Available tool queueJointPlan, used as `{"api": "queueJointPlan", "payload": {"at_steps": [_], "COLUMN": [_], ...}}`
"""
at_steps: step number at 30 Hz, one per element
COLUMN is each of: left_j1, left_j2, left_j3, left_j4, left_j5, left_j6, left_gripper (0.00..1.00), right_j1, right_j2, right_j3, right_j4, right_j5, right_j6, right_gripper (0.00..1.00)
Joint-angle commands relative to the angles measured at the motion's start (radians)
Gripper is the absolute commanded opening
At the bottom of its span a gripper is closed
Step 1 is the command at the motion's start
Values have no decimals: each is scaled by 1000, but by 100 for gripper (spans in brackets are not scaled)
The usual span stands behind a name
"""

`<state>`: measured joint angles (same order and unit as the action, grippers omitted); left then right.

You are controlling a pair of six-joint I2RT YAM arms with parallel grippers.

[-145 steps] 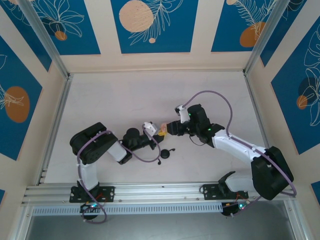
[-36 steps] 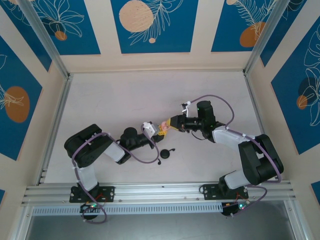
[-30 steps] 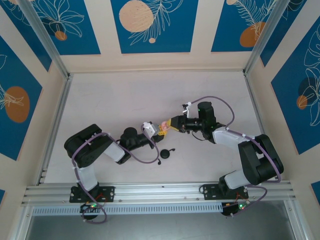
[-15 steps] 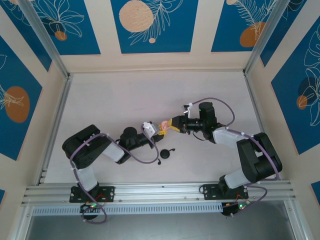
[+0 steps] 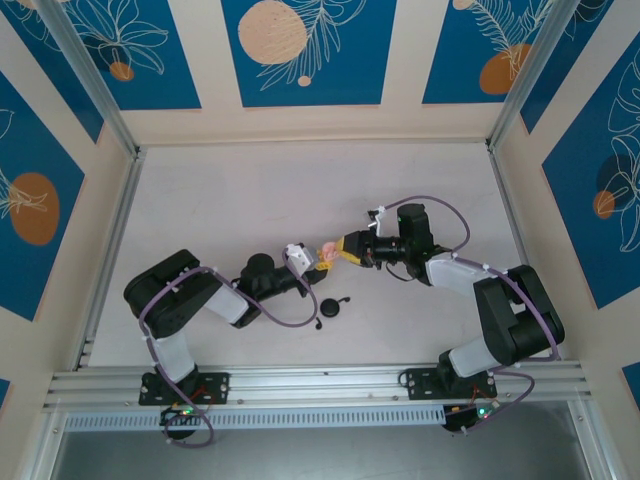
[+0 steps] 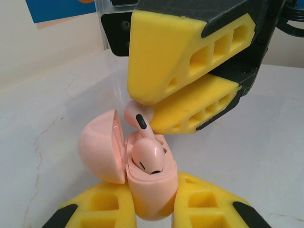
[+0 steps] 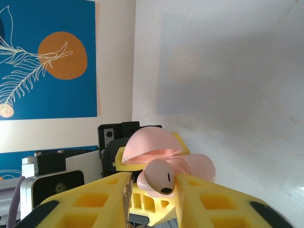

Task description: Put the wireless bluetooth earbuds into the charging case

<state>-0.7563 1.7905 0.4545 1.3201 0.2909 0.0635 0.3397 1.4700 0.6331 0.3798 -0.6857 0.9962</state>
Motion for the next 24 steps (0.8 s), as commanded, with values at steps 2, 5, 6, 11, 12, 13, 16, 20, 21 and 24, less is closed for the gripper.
{"api": "queueJointPlan", "payload": {"at_steps": [2, 5, 6, 11, 12, 13, 16, 20, 21, 24], "left_j1": [3, 4, 4, 4, 3, 4, 4, 3, 3, 3], "left_j2": [-45, -46, -46, -46, -46, -46, -48, -50, -51, -51], "left_j3": [12, 12, 10, 9, 7, 7, 4, 4, 4, 3], "left_j4": [87, 87, 87, 87, 87, 87, 87, 87, 87, 87], "left_j5": [28, 28, 31, 44, 53, 61, 74, 84, 86, 89], "left_j6": [26, 28, 30, 43, 53, 60, 74, 86, 89, 96], "left_gripper": [10, 10, 10, 10, 10, 10, 10, 10, 10, 10], "right_j1": [0, 1, 1, 4, 4, 4, 4, 4, 5, 4], "right_j2": [7, 1, -2, -11, -13, -14, -23, -30, -31, -38], "right_j3": [16, 17, 17, 32, 36, 38, 43, 55, 58, 64], "right_j4": [-48, -66, -77, -143, -156, -168, -189, -224, -228, -244], "right_j5": [-6, -2, 0, 2, 2, 2, -3, -7, -11, -21], "right_j6": [-22, -30, -36, -74, -85, -93, -114, -141, -147, -164], "right_gripper": [32, 32, 32, 32, 32, 32, 32, 34, 34, 34]}}
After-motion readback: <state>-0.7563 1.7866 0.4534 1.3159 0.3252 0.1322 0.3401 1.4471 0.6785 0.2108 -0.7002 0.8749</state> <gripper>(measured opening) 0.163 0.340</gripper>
